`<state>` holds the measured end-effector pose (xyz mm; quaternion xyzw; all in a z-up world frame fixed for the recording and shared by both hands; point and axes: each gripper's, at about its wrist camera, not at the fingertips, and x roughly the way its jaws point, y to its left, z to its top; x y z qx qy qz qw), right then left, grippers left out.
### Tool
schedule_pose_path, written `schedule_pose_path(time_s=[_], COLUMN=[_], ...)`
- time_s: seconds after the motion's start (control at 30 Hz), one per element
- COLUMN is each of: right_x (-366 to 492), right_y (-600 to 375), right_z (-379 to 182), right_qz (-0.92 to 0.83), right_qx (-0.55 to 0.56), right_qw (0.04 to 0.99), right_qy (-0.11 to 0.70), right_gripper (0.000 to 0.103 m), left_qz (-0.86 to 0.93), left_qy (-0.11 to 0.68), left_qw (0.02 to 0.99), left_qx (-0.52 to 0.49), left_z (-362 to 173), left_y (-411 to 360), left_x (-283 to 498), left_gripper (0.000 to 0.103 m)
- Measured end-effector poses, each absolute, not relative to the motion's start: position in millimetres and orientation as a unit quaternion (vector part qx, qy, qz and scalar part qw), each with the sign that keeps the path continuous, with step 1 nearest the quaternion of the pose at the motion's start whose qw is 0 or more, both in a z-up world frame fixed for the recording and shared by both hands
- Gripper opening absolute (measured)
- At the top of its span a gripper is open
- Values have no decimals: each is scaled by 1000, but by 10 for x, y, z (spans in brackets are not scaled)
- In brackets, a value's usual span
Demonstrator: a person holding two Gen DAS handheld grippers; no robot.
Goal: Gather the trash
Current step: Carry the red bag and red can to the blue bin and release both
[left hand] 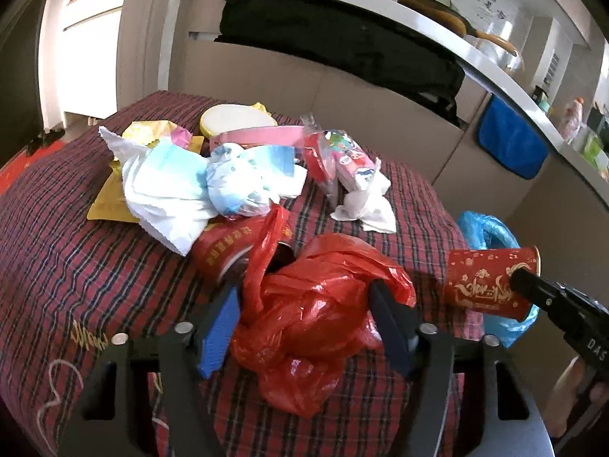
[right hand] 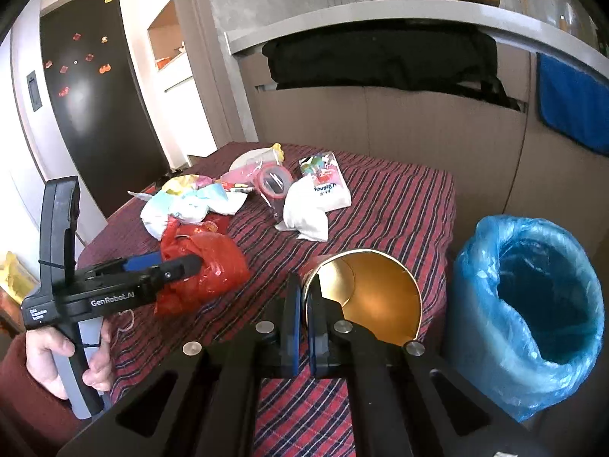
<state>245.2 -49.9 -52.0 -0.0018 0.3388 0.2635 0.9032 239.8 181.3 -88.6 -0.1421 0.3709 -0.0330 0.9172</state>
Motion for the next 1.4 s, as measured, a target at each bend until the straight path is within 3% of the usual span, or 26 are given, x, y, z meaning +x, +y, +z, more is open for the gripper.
schedule_pose_path(time_s=[0.07,0.1,0.57,0.83,1.07,1.4], right_x=[2431,2410,2170,2090,2249,2759], right_y=[-508,-514,-736,-1630,-2464,-2781], right_z=[-487,-456,-134,323,247,-346], right_qz=[264,264,265,186,100,76], right_qx=[0,-2,-2,19,21,56], right_qw=[905,907,920,957,967,948], right_qy=[333,328,288,220,232,304], right_gripper=[2,2,2,2,2,2], left_qz=[-42,-45,-30,-104,-163,-194], left_qy=[365,364,287,244,272,372], left_qw=[917,917,950,960,947,907], left_qx=[-153,-157,-121,-92,-50,-37], left_z=[-862,-853,-226,335,171,-485], left_y=[1794,1788,1518,610,-363,-937], left_x=[2357,2342,1929,2215,2806,3547], left_gripper=[54,42,39,39,39,39])
